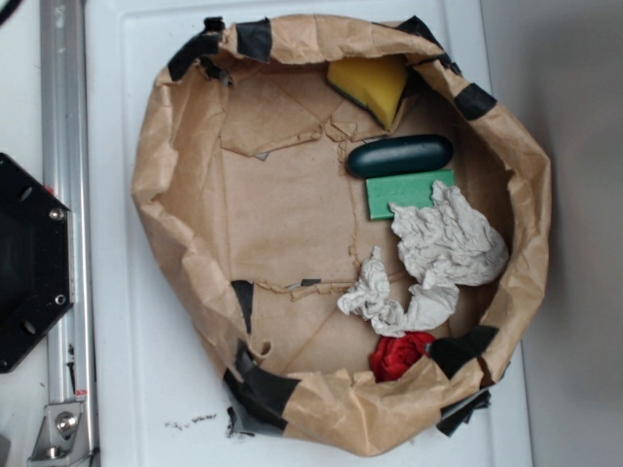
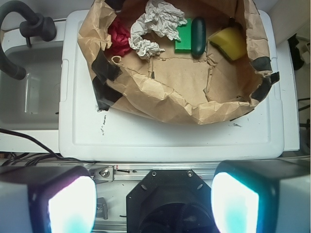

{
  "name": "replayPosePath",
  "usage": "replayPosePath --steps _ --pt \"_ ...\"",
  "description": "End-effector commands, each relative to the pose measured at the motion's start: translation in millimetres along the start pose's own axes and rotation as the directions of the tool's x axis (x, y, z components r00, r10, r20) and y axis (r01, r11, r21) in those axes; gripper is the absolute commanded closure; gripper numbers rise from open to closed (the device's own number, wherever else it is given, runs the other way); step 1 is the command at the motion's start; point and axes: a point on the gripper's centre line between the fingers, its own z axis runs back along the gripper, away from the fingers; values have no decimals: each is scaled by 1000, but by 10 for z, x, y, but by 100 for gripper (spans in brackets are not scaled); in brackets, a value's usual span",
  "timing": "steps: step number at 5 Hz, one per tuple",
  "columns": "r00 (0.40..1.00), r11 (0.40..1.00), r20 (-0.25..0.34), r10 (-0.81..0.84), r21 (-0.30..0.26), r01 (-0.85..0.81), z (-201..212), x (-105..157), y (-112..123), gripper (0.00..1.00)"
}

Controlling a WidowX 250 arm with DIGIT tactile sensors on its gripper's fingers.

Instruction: Grab the white paper.

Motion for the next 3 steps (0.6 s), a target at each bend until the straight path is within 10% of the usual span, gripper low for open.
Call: replayPosePath --steps 1,2,3 --pt "1000 1000 0 0 0 0 0 0 0 0" --pt "980 989 168 108 80 -123 -303 371 16 0" --pt "924 985 345 163 -8 -171 -572 682 -48 0"
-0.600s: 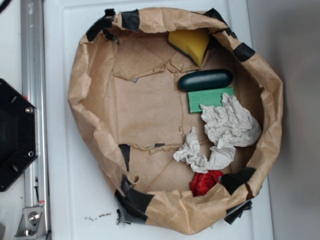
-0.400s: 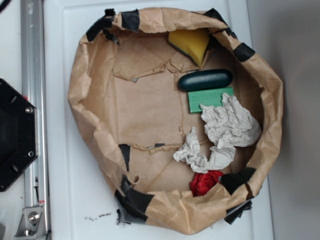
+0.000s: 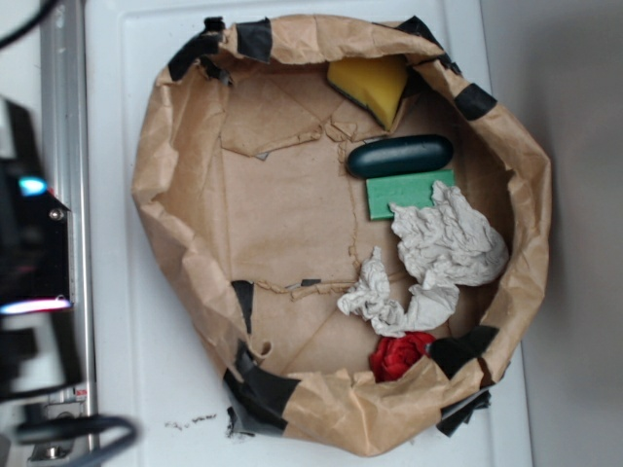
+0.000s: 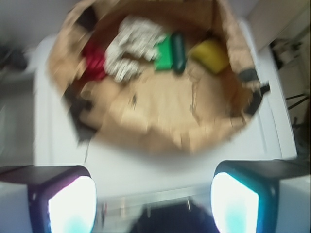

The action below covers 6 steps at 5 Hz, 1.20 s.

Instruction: Grab the white paper.

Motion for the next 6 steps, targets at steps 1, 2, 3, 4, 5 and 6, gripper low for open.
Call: replayPosePath --steps 1,2,3,4,5,6 --pt "941 964 246 231 -190 -187 -612 540 -148 0" --pt "941 936 151 303 -231 -264 -935 743 -158 0" --pt "953 943 89 290 -197 -269 -1196 949 -200 0" --pt "955 945 70 287 -183 -271 -1310 1059 -256 0" --pt "965 959 68 252 -152 -239 -1458 1167 -363 0" --pt "967 960 55 250 -142 -240 -1567 1264 -369 0"
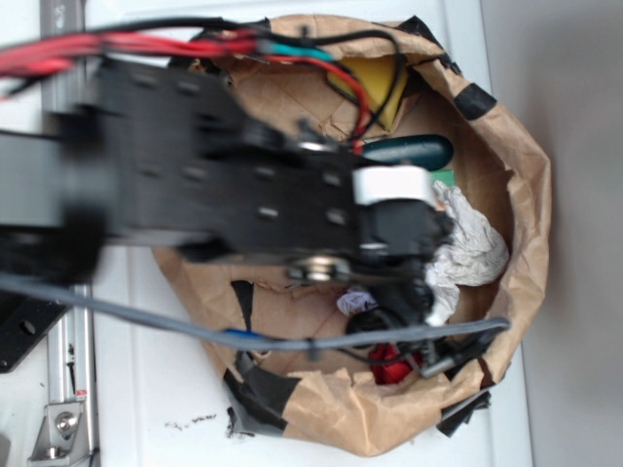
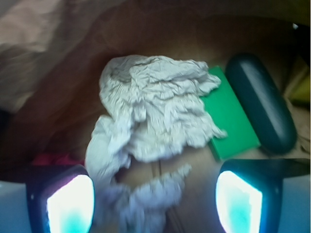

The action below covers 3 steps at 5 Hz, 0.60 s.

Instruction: Grab the white paper.

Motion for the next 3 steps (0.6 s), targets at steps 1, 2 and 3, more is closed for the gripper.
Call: replayPosePath --steps 1,2,3 --pt "999 997 30 -43 67 41 -175 395 -93 0" --pt "992 992 -47 -119 45 121 -383 412 -137 0" --pt "981 982 -56 -188 -7 188 -391 369 -141 100"
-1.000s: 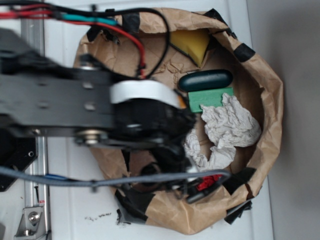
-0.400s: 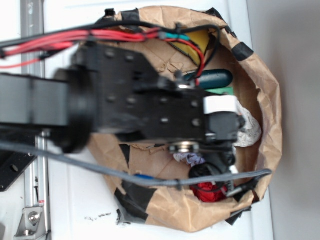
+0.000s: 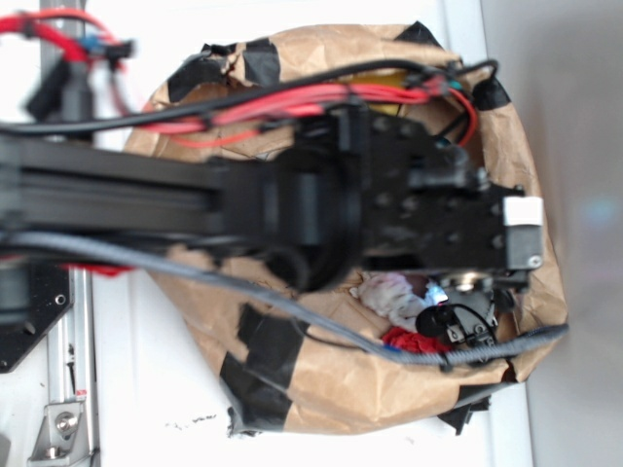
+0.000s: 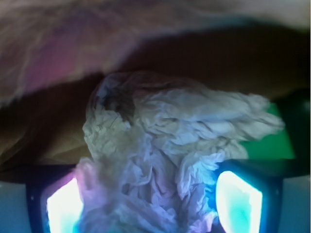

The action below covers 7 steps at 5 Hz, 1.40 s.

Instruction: Grab the white paper.

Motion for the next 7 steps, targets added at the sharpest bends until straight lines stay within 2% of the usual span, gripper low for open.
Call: replayPosePath --steps 1,2,3,4,5,6,7 --pt "995 994 55 -79 -73 83 123 81 -29 100" --pt "992 985 79 -100 -132 110 354 9 -20 100" --pt "976 970 148 -158 -159 181 877 -82 -41 100" --pt "971 970 180 -159 -154 188 1375 -164 -27 100" --pt "979 978 120 -167 -107 180 1812 -289 51 100" --pt "982 980 74 -171 -86 177 2023 -371 100 100" --pt "978 982 92 -186 -15 188 2096 -419 183 100"
